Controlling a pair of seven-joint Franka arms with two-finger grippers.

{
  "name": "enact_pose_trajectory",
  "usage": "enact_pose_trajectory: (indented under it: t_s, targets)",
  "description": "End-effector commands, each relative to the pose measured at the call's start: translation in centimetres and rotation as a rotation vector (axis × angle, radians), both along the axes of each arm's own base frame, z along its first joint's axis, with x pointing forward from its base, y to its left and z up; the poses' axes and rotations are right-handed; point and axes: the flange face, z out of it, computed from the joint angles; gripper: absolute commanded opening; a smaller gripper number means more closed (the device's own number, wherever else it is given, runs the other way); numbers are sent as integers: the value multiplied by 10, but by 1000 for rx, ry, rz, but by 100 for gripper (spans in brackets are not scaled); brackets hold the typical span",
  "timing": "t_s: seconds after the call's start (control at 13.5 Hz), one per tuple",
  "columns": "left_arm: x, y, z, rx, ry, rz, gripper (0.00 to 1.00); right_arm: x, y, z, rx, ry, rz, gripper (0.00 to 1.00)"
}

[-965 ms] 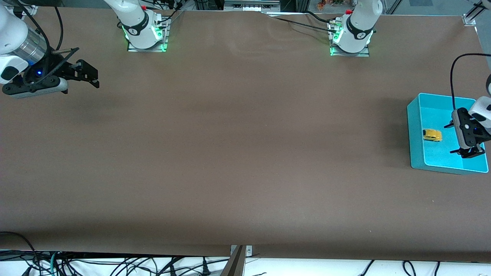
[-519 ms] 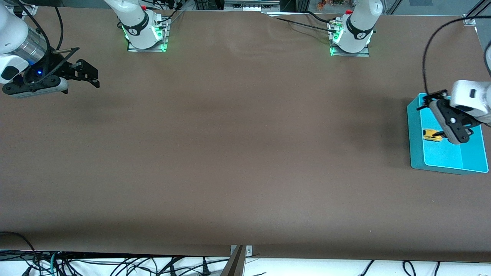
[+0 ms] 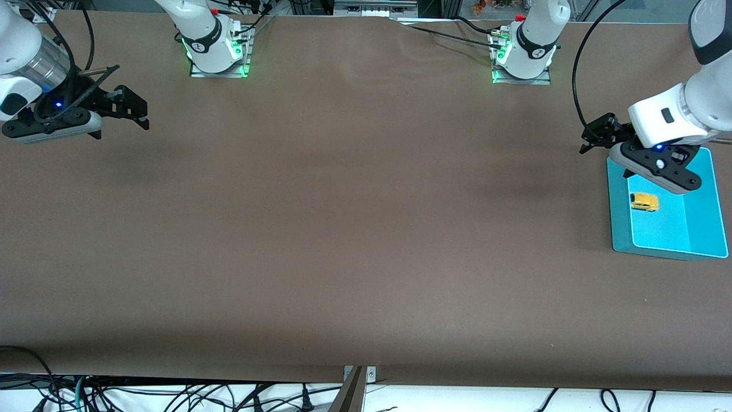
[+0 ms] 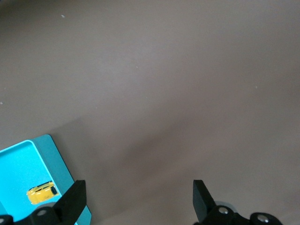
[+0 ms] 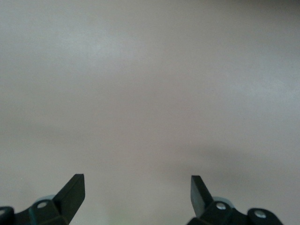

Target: Wind and store yellow beetle car

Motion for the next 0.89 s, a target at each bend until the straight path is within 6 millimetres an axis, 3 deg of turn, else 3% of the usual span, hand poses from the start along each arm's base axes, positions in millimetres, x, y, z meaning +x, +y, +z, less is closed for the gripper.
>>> enact_pose_trajectory:
  t_s: [0.0,0.07,0.37,0.82]
  targets:
    - [-4,1,16,12,29,264,100,0,6,12,7,-3,9,100]
    - [-5,6,27,19,33,333,100,0,6,13,5,-4,11,100]
    - [-9,16,43,8,18,344,100,0,6,13,3,-1,10,100]
    - [-5,29,40,27,17,365,100,-1,5,12,4,7,8,100]
